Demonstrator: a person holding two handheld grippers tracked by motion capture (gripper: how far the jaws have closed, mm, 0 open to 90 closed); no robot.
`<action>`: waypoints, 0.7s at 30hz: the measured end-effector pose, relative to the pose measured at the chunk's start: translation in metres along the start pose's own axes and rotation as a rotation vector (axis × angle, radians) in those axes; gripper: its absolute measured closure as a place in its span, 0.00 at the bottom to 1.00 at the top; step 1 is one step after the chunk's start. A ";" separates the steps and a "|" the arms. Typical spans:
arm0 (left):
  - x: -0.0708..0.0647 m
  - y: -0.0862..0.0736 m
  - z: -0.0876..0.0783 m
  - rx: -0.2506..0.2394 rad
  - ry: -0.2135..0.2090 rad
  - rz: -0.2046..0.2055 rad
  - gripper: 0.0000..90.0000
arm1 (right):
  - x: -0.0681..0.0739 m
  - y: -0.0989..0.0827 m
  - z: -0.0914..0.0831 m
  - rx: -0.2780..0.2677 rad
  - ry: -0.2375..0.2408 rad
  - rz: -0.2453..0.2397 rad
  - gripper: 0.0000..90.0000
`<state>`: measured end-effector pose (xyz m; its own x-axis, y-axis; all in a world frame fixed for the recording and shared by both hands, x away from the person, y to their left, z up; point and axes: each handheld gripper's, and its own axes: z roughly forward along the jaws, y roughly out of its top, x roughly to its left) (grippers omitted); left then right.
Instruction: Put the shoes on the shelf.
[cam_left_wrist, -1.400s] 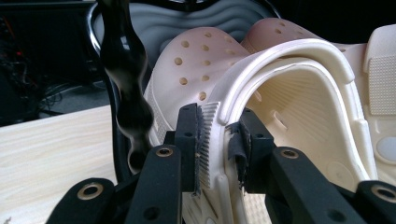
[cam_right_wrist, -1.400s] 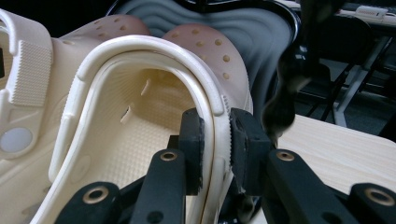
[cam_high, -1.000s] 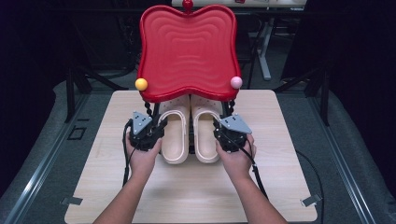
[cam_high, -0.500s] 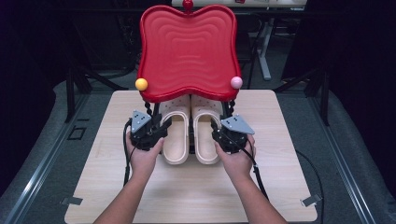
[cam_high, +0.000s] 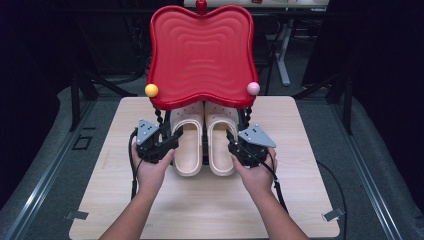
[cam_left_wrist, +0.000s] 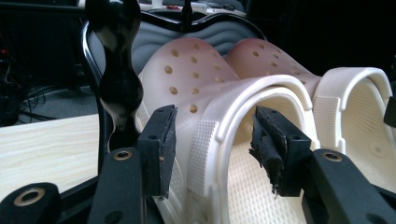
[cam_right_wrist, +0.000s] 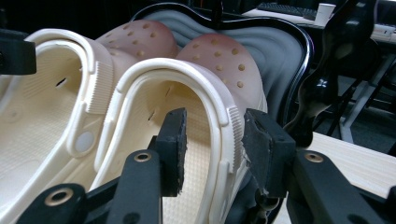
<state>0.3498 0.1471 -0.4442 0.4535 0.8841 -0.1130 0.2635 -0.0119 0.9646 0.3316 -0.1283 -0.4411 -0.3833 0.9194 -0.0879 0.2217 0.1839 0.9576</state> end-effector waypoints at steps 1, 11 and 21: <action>0.000 0.000 -0.002 0.001 -0.003 0.000 0.56 | 0.000 0.001 -0.002 0.002 0.002 -0.002 0.66; -0.001 -0.002 -0.025 -0.002 -0.024 0.025 0.56 | -0.002 0.001 -0.024 -0.029 0.070 0.002 0.50; -0.007 -0.015 -0.045 0.018 -0.048 0.039 0.58 | -0.001 -0.006 -0.045 -0.059 0.124 0.017 0.46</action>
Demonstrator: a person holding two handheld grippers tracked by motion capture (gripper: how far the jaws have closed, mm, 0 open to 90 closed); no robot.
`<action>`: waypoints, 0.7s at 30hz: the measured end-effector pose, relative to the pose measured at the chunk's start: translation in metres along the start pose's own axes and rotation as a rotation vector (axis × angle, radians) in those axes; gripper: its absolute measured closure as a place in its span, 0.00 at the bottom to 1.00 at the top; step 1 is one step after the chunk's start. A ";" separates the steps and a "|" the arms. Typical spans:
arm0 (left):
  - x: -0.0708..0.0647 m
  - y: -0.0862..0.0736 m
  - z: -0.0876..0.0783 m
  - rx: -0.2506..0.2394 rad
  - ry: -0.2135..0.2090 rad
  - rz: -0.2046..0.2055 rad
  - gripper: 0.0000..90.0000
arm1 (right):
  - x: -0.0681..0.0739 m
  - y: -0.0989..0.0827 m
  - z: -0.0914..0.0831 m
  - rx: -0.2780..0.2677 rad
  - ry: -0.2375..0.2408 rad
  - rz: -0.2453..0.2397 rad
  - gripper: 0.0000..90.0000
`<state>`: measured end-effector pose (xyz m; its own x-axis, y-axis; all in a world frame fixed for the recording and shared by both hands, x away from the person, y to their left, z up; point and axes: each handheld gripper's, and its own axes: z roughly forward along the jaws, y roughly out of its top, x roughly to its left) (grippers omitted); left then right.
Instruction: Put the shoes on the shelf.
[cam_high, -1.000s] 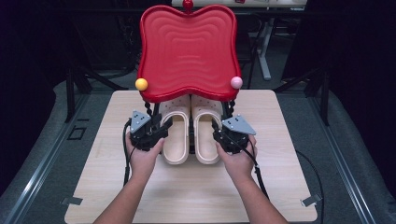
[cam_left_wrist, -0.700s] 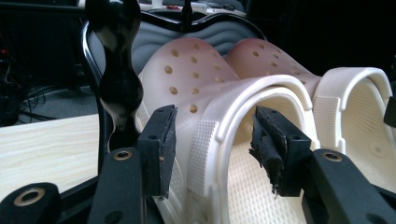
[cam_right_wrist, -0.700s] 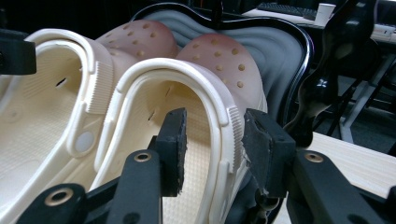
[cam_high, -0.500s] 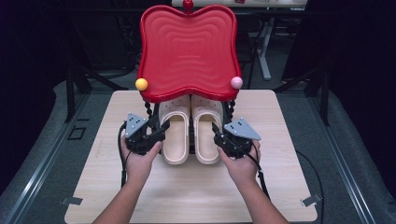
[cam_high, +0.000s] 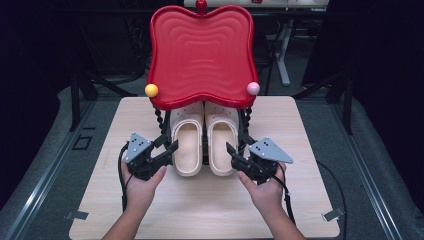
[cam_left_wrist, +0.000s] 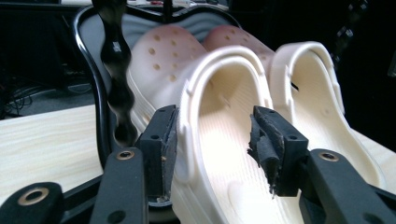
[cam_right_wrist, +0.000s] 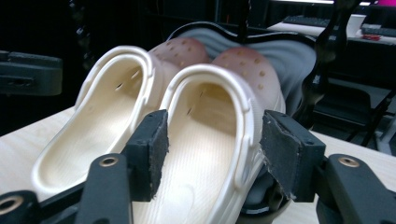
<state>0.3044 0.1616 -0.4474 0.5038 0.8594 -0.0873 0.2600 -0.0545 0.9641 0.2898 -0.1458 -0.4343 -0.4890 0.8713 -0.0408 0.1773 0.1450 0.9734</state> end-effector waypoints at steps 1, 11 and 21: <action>-0.001 -0.002 -0.002 0.005 -0.008 0.001 0.58 | 0.001 -0.002 -0.002 -0.006 0.005 0.001 0.46; -0.014 -0.024 -0.021 -0.007 0.011 0.016 0.59 | 0.011 -0.029 -0.020 -0.037 0.007 0.019 0.53; -0.021 -0.046 -0.038 0.047 -0.012 0.004 0.63 | 0.020 -0.049 -0.038 -0.008 0.033 0.019 0.72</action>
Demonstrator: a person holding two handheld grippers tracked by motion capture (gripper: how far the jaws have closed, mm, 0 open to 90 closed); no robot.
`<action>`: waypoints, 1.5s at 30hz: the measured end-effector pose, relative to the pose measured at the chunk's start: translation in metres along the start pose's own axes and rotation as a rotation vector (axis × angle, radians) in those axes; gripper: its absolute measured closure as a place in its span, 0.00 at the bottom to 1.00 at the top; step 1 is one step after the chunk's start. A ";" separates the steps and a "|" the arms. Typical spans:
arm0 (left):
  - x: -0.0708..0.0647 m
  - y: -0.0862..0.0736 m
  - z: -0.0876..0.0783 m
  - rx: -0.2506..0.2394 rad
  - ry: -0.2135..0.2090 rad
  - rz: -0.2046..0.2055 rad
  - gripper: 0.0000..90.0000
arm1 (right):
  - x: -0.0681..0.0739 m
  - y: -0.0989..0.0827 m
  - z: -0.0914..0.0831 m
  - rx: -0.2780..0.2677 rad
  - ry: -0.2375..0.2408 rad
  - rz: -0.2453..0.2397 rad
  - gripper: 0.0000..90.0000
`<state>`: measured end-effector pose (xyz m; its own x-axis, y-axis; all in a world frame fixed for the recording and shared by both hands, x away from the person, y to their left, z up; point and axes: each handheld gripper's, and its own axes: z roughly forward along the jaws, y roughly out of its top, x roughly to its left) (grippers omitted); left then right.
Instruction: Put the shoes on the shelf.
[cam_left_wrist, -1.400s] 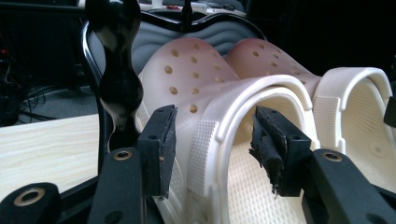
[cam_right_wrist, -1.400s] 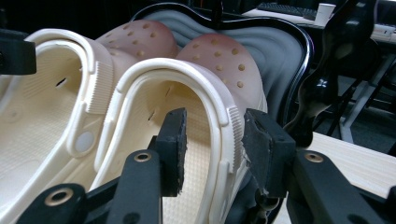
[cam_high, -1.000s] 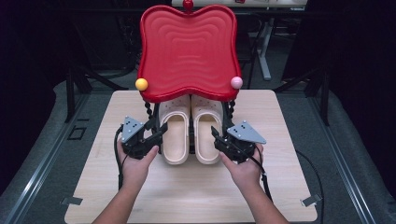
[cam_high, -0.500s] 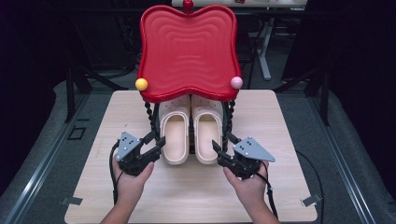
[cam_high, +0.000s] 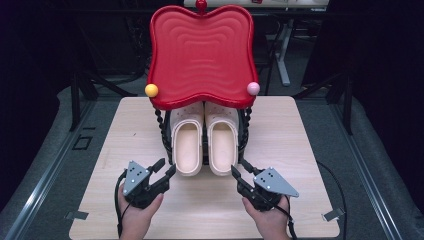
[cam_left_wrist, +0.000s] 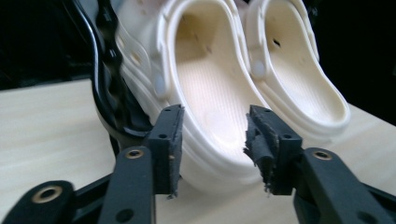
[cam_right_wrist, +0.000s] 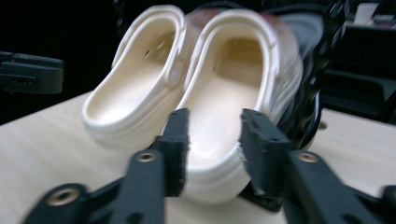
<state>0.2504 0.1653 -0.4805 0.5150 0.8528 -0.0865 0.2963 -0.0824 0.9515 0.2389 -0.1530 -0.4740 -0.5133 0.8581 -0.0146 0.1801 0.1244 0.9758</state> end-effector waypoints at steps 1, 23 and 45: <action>0.000 -0.002 -0.001 0.000 -0.003 0.001 0.63 | 0.001 -0.003 -0.002 0.012 0.008 -0.001 0.74; -0.010 -0.040 0.017 0.091 -0.079 0.026 1.00 | 0.011 -0.043 0.019 0.181 0.066 -0.012 0.99; -0.010 -0.039 0.028 0.114 -0.074 0.020 1.00 | 0.009 -0.046 0.036 0.215 0.070 0.011 1.00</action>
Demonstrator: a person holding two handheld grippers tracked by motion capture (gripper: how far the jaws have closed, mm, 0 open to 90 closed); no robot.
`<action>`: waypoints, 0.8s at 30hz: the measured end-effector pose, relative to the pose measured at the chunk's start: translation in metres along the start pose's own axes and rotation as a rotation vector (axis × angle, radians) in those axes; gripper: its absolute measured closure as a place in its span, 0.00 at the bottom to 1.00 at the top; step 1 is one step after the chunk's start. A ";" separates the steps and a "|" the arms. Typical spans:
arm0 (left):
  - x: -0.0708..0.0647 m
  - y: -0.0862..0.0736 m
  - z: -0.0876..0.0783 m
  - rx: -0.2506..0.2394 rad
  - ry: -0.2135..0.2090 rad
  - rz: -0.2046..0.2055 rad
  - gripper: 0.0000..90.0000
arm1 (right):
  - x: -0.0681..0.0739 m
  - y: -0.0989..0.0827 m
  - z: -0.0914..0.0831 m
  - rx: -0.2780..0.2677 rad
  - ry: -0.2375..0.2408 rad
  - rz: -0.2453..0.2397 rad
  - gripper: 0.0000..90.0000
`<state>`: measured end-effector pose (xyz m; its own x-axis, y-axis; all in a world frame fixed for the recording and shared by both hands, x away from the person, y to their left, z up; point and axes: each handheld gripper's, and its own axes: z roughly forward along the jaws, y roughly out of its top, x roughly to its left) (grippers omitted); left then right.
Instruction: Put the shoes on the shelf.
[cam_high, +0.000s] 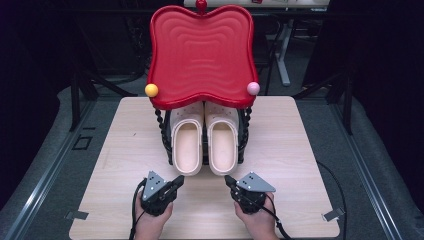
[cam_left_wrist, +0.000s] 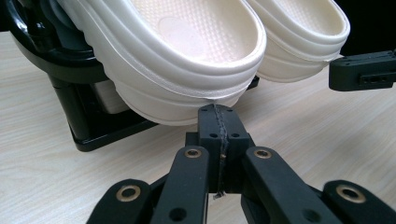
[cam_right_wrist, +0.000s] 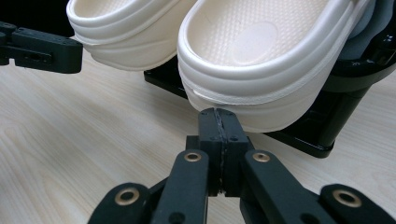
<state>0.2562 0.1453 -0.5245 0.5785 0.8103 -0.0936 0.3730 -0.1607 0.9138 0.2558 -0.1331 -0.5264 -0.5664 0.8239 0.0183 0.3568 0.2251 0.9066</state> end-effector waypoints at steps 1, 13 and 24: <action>0.000 0.001 0.000 -0.001 0.001 -0.004 1.00 | 0.000 0.001 -0.001 -0.003 0.001 0.001 1.00; 0.013 0.010 -0.005 0.001 0.043 -0.004 1.00 | -0.001 0.006 -0.003 0.005 -0.006 -0.008 1.00; 0.027 0.025 -0.001 0.003 0.065 0.015 1.00 | -0.012 0.016 0.004 0.000 -0.035 0.008 1.00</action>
<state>0.2803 0.1641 -0.5035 0.5355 0.8428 -0.0543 0.3672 -0.1745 0.9136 0.2710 -0.1371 -0.5135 -0.5372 0.8434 0.0106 0.3608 0.2184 0.9067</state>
